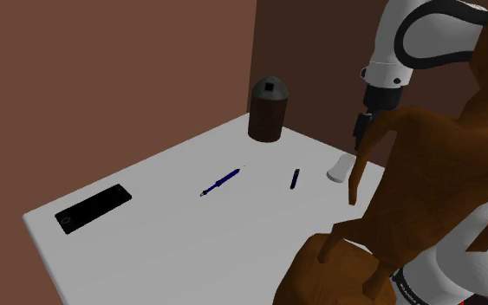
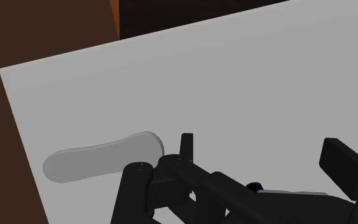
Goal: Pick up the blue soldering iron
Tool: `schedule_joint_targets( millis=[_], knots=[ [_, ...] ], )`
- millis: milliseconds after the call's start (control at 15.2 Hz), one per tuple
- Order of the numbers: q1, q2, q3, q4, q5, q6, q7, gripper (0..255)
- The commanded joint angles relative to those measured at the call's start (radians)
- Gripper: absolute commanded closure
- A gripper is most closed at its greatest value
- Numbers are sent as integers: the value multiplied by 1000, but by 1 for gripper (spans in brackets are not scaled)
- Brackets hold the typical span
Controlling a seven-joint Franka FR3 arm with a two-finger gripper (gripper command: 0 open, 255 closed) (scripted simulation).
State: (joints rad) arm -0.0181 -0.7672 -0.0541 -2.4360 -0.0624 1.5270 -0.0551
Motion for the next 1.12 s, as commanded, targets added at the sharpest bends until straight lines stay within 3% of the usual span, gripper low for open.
schedule_joint_targets(
  millis=[0, 528, 1056],
  knots=[
    [0, 0, 0, 0, 0, 0, 0, 0],
    [-8, 66, 180, -87, 184, 198, 397, 0],
    [-36, 267, 360, -58, 301, 444, 773, 0]
  ],
)
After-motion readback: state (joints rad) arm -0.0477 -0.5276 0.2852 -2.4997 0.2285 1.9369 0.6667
